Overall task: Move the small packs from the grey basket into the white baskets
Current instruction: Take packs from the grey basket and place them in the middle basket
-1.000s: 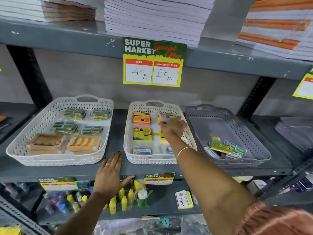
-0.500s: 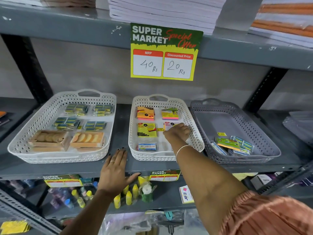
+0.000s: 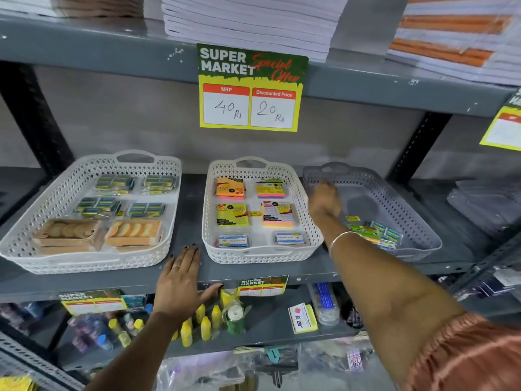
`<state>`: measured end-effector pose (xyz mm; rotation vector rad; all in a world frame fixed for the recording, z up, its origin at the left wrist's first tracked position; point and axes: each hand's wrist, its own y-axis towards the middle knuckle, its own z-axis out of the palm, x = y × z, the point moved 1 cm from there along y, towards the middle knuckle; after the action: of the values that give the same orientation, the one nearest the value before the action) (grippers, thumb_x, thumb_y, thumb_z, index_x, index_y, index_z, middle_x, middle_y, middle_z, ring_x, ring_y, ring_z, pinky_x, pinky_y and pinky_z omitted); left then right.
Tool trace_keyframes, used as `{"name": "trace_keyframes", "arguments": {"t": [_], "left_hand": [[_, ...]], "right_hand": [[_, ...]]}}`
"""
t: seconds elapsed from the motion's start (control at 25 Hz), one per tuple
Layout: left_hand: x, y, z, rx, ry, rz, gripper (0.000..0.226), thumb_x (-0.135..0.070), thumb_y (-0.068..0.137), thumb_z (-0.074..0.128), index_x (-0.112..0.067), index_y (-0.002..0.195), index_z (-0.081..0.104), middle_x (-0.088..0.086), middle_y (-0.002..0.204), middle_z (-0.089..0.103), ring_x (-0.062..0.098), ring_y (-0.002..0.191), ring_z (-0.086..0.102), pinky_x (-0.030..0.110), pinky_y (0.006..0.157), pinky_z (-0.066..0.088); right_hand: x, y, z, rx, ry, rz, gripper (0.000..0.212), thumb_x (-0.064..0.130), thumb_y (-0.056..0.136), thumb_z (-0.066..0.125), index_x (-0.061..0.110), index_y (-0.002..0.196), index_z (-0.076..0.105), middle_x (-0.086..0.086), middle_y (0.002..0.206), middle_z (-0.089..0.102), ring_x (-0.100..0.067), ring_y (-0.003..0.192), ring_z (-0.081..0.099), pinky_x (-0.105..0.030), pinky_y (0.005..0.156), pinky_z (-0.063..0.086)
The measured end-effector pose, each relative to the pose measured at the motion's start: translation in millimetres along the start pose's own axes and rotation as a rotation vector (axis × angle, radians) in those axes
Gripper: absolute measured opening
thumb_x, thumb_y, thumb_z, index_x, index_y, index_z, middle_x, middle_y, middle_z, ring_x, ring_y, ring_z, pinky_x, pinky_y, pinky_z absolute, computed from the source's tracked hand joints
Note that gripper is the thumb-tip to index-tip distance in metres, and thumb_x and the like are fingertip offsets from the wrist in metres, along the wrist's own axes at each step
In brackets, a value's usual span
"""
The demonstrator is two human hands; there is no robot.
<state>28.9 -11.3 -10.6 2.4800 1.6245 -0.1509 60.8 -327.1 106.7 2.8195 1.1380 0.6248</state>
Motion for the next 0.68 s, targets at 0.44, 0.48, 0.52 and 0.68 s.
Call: {"name": "trace_keyframes", "arguments": {"t": [0.44,0.48,0.52,0.68], "left_hand": [[-1,-2,-1,0.017,0.017,0.004,0.1,-0.077,0.077,0.01,0.001,0.127,0.048,0.02,0.129,0.056,0.033,0.12,0.053,0.05,0.1,0.04],[-1,-2,-1,0.015,0.018,0.005,0.1,-0.077,0.077,0.01,0.001,0.126,0.048,0.02,0.129,0.056,0.033,0.12,0.053,0.05,0.1,0.04],[-1,-2,-1,0.015,0.019,0.004,0.1,-0.077,0.077,0.009,0.001,0.127,0.048,0.02,0.129,0.056,0.033,0.12,0.053,0.05,0.101,0.04],[-1,-2,-1,0.015,0.022,-0.002,0.101,-0.078,0.076,0.009,0.0,0.127,0.048,0.019,0.13,0.056,0.032,0.12,0.053,0.05,0.101,0.04]], "right_hand": [[-81,-9,-9,0.444,-0.466,0.082,0.053,0.015,0.091,0.049,0.007,0.142,0.04,-0.018,0.149,0.039,-0.034,0.139,0.035,-0.042,0.109,0.036],[-82,-10,-9,0.455,-0.496,0.076,0.053,0.015,0.091,0.048,0.008,0.142,0.04,-0.018,0.149,0.037,-0.035,0.139,0.033,-0.042,0.109,0.035],[-83,-11,-9,0.462,-0.51,0.074,0.053,0.014,0.09,0.048,0.009,0.143,0.04,-0.018,0.15,0.036,-0.035,0.14,0.031,-0.042,0.109,0.035],[-83,-16,-15,0.432,-0.452,0.089,0.051,0.019,0.091,0.05,0.006,0.14,0.043,-0.019,0.148,0.039,-0.035,0.137,0.036,-0.039,0.107,0.041]]}}
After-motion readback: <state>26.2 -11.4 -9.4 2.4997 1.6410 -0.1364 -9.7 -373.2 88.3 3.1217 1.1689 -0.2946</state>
